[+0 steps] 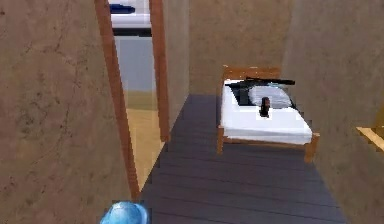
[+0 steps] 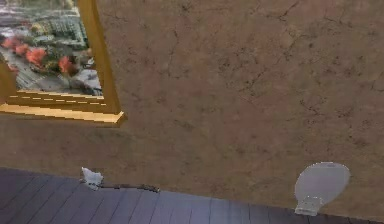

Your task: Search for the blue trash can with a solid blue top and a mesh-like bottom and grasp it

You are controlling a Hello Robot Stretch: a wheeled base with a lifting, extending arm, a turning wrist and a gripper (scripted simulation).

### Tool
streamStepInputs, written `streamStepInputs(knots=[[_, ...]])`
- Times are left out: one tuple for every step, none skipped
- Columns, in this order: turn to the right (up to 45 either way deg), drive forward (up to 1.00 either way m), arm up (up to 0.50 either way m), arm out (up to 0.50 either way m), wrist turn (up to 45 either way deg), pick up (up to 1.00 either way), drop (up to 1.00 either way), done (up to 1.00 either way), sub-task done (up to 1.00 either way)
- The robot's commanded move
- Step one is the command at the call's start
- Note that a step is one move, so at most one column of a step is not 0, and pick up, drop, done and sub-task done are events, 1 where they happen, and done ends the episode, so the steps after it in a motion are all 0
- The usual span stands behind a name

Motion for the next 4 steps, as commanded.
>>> streamStepInputs(knots=[[45.0,0.00,0.00,0.00,0.0,0.00,0.00,0.00,0.00],[45.0,0.00,0.00,0.00,0.0,0.00,0.00,0.00,0.00],[45.0,0.00,0.00,0.00,0.0,0.00,0.00,0.00,0.00],[6.0,0.00,0.00,0.00,0.0,0.00,0.00,0.00,0.00]])
